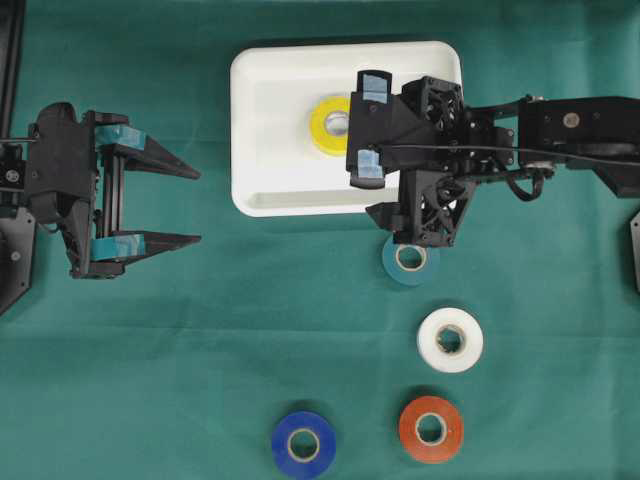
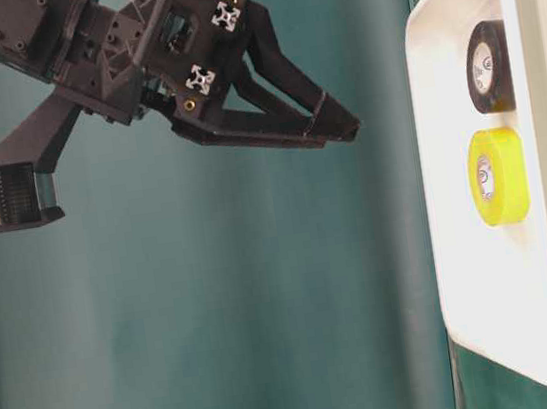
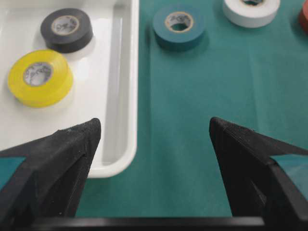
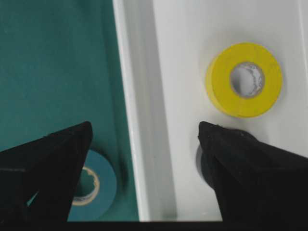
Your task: Pick up the tape from a random location and place it into the white case.
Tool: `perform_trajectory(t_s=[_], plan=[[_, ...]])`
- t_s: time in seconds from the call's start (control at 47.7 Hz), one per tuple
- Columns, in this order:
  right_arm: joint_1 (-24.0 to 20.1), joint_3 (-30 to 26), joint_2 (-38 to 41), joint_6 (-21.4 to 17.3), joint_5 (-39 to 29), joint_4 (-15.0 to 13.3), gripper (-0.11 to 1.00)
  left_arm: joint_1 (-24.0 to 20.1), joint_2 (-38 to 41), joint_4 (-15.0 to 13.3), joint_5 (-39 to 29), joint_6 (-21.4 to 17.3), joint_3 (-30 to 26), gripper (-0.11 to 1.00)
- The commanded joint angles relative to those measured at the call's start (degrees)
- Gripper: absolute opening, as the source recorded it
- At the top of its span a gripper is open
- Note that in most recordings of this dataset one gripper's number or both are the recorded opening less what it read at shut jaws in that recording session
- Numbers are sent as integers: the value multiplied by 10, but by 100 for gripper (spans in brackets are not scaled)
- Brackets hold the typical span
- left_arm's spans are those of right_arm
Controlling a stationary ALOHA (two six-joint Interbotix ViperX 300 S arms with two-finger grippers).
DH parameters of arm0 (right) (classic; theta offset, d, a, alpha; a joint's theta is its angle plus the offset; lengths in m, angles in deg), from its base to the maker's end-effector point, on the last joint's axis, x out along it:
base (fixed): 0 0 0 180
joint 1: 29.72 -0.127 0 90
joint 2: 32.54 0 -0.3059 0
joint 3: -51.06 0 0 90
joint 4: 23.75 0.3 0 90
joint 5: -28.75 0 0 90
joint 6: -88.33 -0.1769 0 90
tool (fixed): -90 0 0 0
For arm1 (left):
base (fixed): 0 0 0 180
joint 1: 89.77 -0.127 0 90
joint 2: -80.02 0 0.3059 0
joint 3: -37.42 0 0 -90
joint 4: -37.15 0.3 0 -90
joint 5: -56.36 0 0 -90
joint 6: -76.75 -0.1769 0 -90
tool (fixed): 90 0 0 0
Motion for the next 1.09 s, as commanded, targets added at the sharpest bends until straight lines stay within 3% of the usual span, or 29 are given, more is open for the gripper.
perform_trajectory(t_s=[0.0, 0.335, 0.754, 1.069], plan=[[-10, -10, -16, -1, 5, 0, 88, -4, -1, -2, 1, 1, -14, 90], [-41, 34, -105, -1, 23, 0, 88, -4, -4, -1, -3, 1, -13, 90], [-41, 167, -285, -1, 93, 1, 88, -4, -5, -1, -2, 1, -12, 90], [-41, 290, -372, -1, 181, 14, 88, -4, -6, -2, -2, 1, -11, 90]])
